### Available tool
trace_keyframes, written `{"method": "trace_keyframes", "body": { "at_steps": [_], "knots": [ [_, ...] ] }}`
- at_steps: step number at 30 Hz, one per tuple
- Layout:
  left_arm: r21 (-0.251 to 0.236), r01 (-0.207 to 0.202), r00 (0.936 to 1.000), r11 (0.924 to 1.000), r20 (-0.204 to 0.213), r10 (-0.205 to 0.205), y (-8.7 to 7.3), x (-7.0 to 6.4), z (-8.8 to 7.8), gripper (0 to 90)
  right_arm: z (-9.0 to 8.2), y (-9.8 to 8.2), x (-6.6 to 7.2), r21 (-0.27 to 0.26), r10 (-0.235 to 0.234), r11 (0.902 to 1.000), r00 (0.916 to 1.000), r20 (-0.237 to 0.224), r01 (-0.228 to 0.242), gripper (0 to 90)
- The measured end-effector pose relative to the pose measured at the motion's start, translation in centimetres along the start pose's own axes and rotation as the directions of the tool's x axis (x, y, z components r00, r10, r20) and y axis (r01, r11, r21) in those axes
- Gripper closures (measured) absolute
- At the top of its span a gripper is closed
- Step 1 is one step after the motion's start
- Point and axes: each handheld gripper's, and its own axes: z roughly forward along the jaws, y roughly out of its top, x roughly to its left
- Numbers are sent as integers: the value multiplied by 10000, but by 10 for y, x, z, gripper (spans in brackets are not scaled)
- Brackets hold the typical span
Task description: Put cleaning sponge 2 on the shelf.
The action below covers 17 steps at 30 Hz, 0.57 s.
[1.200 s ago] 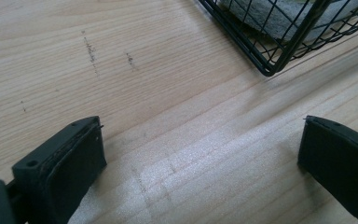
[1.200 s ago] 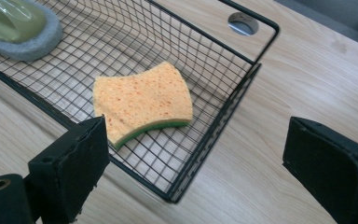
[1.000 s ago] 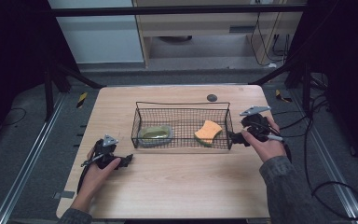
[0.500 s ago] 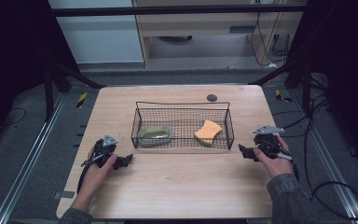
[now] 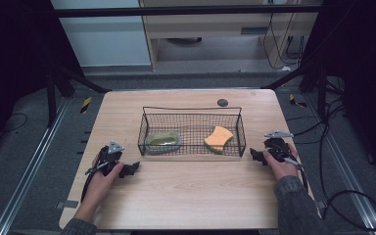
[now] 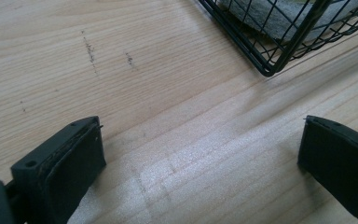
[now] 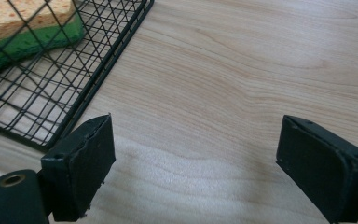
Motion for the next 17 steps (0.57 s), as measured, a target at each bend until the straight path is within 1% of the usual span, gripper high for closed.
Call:
{"method": "trace_keyframes", "body": {
  "at_steps": [3, 5, 7, 9, 11, 13, 16, 17],
  "knots": [
    [1, -5, 10000, 10000, -3, 5, 0, 0, 0, 0, 6, 0, -1, -114, 152, 9998, 9999, 80, -151, 105],
    [10, -14, 10000, 10000, 4, 14, 0, 0, 0, 0, 9, 0, -3, -156, 419, 9990, 9991, 23, -418, 94],
    [7, -12, 10000, 10000, 6, 12, 0, 0, 0, 0, 12, -1, -3, -146, 521, 9985, 9985, 155, -519, 94],
    [8, -13, 10000, 10000, 5, 13, 0, 0, 0, 0, 16, -1, -3, -106, 463, 9989, 9983, 348, -459, 86],
    [-1, -3, 10000, 10000, -2, 3, 0, 0, 0, 0, 17, -2, -3, -129, 527, 9986, 9980, 358, -523, 74],
    [7, -12, 10000, 10000, 4, 12, 0, 0, 0, 0, 17, -1, -2, -95, 620, 9980, 9972, 413, -617, 66],
    [0, -4, 10000, 10000, -2, 4, 0, 0, 0, 0, 16, -2, 0, -71, 812, 9967, 9946, 651, -809, 60],
    [2, -7, 10000, 10000, -4, 7, 0, 0, 0, 0, 16, -2, 1, -78, 971, 9953, 9924, 753, -968, 58]
  ]
}}
